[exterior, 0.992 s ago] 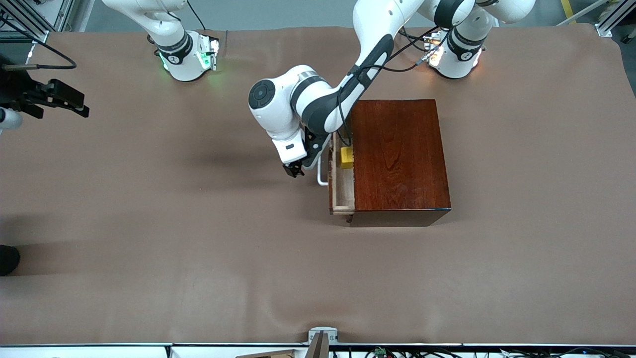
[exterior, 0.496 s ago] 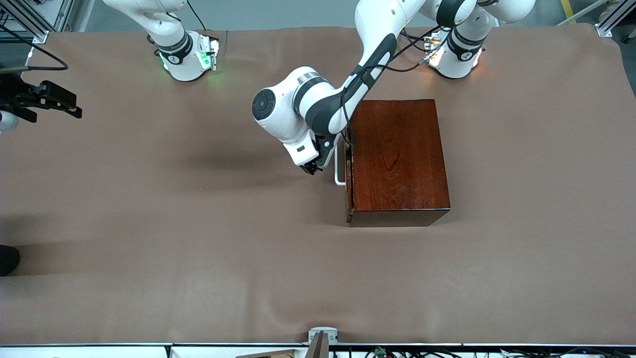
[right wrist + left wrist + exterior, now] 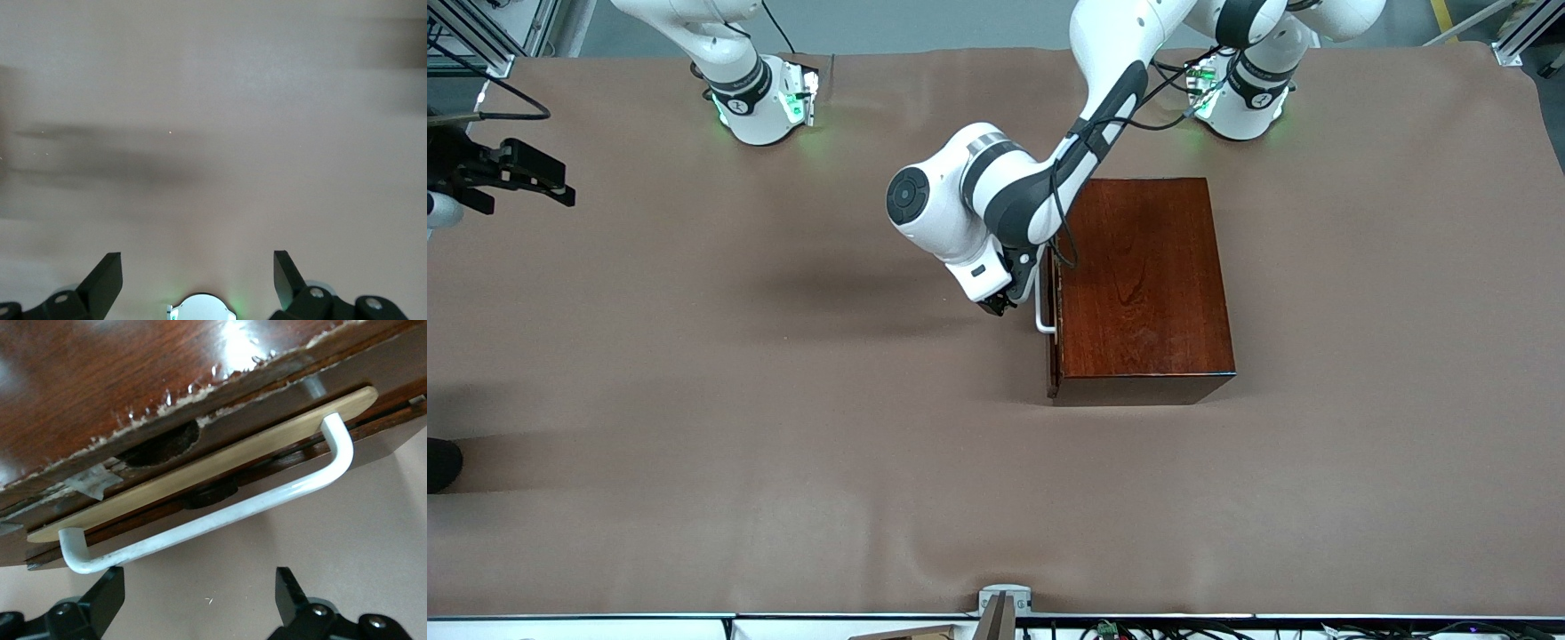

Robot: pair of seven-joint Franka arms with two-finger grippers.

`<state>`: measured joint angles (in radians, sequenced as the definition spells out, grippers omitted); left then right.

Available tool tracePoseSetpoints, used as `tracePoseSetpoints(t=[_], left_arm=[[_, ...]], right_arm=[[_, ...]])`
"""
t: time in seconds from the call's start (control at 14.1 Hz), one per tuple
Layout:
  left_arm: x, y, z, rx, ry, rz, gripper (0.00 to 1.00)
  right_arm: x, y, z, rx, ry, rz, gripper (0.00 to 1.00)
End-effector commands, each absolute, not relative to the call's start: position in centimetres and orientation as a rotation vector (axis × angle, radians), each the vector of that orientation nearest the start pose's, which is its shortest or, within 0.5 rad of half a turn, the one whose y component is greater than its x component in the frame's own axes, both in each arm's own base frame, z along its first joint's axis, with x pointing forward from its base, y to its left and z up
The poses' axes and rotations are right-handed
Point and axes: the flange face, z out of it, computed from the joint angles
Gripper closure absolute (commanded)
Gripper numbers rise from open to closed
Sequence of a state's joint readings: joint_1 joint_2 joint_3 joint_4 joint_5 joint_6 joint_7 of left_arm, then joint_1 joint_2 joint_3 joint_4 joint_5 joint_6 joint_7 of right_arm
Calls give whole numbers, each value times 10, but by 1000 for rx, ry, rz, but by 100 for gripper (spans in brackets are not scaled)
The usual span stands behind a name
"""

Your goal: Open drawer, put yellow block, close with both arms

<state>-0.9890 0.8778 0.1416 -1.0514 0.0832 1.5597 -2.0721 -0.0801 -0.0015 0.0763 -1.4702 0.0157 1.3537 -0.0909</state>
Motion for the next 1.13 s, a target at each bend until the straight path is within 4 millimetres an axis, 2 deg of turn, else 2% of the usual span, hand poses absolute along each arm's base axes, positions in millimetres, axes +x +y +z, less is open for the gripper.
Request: tracePoseSetpoints(t=[0.0, 0.14, 0.28, 0.35, 0.42, 0.64, 0.85, 1.06], left_arm=[[477, -538, 317, -2264, -1521, -239, 0], [482, -537, 353, -2392, -1435, -224, 0], [490, -527, 393, -2486, -1369, -210, 0], [499, -515, 417, -2526, -1352, -208, 0], [507, -501, 443, -2571, -1334, -205, 0], [532, -455, 504, -2685, -1256, -198, 0], [555, -400, 550, -2752, -1193, -189, 0], [567, -347, 585, -2813, -1042, -152, 0]], right_arm=[[525, 0, 668, -3122, -147, 136, 0], [525, -1, 669, -3128, -148, 139, 0], [525, 1, 672, -3122, -149, 129, 0], [525, 1, 672, -3122, -149, 129, 0], [525, 1, 672, -3122, -149, 129, 0], [525, 1, 672, -3122, -151, 129, 0], [525, 1, 672, -3122, -151, 129, 0], [525, 0, 672, -3122, -154, 129, 0]])
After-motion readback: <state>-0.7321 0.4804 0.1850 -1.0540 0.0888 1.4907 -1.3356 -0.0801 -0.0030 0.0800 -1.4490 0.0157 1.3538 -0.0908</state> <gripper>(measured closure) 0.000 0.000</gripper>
